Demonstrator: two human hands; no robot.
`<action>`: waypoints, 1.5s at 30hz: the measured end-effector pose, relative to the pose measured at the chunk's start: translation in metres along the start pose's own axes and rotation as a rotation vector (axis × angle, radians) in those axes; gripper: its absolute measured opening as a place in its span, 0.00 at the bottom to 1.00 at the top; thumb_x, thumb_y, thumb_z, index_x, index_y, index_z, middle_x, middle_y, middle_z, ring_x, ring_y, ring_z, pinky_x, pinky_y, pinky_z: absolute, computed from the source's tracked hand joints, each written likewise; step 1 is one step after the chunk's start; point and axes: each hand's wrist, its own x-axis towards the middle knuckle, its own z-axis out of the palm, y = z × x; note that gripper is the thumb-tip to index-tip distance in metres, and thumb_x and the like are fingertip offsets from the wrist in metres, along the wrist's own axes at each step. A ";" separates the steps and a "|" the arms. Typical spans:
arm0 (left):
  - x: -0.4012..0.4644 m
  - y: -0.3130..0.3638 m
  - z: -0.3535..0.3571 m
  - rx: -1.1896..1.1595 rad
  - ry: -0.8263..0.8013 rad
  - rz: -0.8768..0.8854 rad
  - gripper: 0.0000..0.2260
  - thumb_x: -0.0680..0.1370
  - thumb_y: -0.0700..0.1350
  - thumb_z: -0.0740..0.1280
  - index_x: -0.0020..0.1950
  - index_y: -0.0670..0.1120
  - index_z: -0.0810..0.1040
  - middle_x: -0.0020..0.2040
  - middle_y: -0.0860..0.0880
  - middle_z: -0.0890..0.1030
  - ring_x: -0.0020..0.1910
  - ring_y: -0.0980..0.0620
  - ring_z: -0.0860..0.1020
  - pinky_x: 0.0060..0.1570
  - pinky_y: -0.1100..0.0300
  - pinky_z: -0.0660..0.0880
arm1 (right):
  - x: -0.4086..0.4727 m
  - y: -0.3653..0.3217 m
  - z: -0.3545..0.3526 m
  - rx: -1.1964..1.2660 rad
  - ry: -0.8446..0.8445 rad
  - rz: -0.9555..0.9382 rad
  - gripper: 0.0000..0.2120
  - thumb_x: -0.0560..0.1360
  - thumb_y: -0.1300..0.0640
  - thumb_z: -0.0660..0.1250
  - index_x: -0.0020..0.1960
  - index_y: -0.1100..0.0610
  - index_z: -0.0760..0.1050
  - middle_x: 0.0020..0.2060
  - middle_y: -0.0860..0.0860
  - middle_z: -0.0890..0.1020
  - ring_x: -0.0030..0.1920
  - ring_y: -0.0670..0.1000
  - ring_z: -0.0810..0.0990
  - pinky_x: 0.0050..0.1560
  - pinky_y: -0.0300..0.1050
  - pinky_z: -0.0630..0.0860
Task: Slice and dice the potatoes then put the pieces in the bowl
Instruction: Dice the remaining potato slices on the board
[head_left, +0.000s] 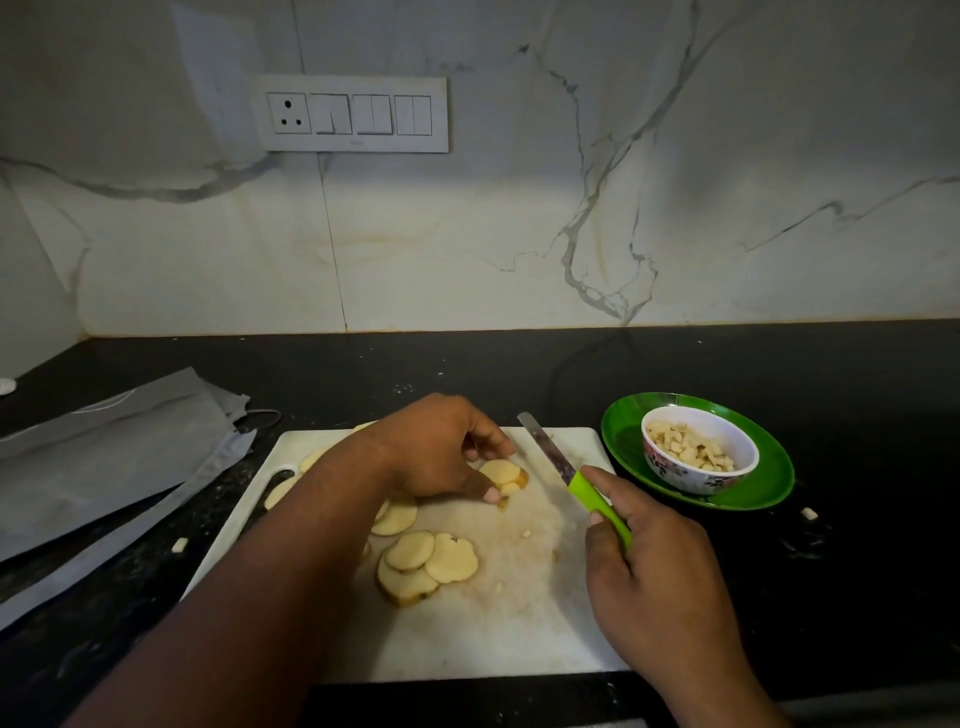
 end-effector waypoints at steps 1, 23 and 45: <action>0.000 0.000 0.001 -0.014 0.010 -0.001 0.21 0.74 0.51 0.79 0.66 0.58 0.82 0.56 0.62 0.82 0.54 0.61 0.78 0.54 0.67 0.74 | 0.000 0.000 0.000 -0.004 -0.003 -0.001 0.20 0.79 0.55 0.64 0.70 0.43 0.74 0.56 0.40 0.81 0.44 0.36 0.73 0.44 0.21 0.63; 0.003 0.004 0.007 0.048 0.018 0.066 0.16 0.77 0.53 0.76 0.65 0.59 0.83 0.56 0.63 0.78 0.55 0.60 0.77 0.59 0.61 0.75 | -0.002 -0.007 -0.004 -0.022 -0.054 0.012 0.22 0.80 0.54 0.63 0.73 0.43 0.71 0.54 0.42 0.82 0.49 0.42 0.80 0.53 0.37 0.76; 0.004 0.000 0.006 -0.034 0.066 -0.032 0.17 0.72 0.53 0.80 0.60 0.53 0.87 0.55 0.59 0.85 0.51 0.60 0.81 0.58 0.59 0.79 | -0.005 -0.026 -0.006 -0.300 -0.139 -0.111 0.24 0.76 0.51 0.61 0.72 0.43 0.72 0.58 0.44 0.82 0.57 0.47 0.80 0.58 0.40 0.74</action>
